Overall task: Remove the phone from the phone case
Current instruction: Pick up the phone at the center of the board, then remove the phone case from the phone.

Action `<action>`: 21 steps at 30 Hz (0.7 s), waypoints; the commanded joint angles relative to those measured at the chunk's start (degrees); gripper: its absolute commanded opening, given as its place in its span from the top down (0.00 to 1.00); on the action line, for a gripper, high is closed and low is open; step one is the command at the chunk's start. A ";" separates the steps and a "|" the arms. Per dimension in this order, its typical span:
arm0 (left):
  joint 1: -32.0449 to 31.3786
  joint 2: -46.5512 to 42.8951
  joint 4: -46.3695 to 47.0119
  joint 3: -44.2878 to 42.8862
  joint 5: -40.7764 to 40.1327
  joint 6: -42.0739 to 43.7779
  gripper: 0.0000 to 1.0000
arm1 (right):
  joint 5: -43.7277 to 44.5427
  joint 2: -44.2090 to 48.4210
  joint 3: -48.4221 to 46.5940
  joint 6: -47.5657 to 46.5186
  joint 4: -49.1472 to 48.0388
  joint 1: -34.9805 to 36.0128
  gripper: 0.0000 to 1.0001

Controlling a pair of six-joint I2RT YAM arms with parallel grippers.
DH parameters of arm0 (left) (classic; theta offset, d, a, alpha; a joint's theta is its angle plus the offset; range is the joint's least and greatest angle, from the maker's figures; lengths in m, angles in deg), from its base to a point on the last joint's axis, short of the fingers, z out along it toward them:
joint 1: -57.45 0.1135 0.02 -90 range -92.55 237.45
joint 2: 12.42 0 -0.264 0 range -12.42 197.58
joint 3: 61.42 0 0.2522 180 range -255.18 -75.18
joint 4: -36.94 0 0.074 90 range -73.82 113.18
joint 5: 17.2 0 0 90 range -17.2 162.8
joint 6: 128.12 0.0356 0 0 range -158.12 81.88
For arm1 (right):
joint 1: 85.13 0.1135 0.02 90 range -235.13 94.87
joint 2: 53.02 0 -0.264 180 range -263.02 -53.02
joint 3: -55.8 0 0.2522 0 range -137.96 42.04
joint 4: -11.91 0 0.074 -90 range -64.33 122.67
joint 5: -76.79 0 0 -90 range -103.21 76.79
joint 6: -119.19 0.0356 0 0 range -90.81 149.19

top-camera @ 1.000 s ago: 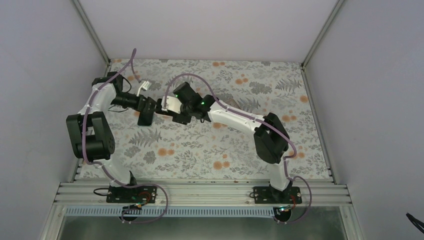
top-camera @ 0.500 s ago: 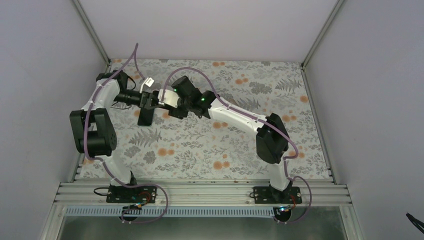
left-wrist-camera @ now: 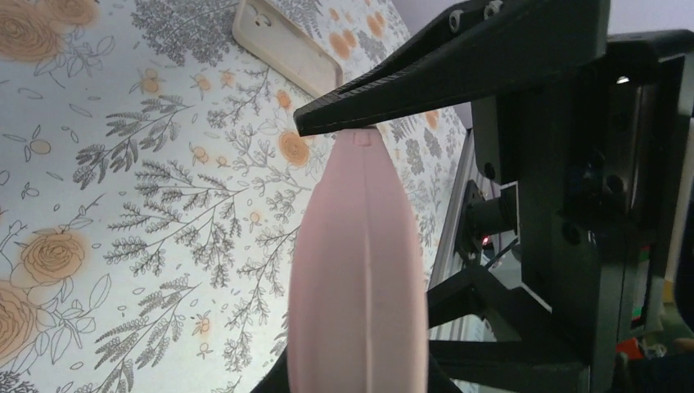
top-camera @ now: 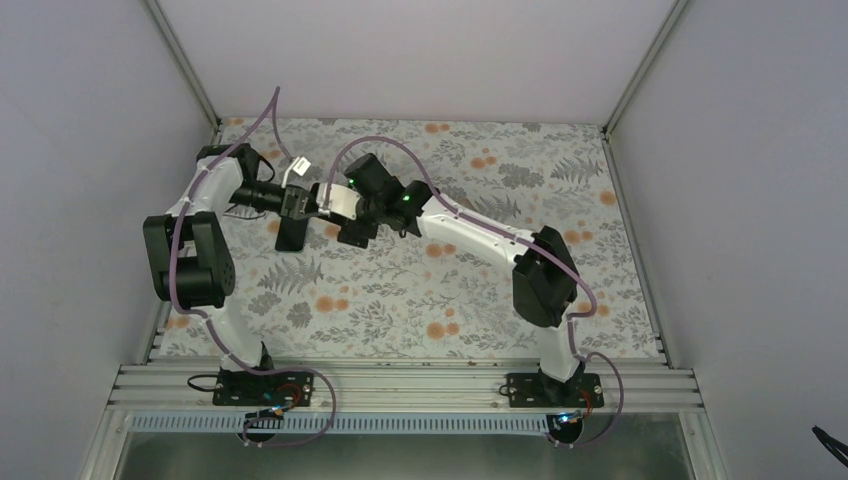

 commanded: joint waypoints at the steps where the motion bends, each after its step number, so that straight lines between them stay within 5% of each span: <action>1: -0.35 -2.46 -0.71 -1.93 2.30 4.49 0.98 | -9.61 3.71 -1.51 -0.08 7.27 -2.79 0.00; 9: -1.31 -7.62 -0.69 -3.69 -6.95 11.44 0.98 | -28.92 6.43 -2.59 -7.59 25.34 -12.03 0.00; 21: -12.52 -16.48 -0.70 -1.68 -11.61 13.09 0.98 | -33.52 2.46 -3.17 -9.24 28.99 -14.95 0.00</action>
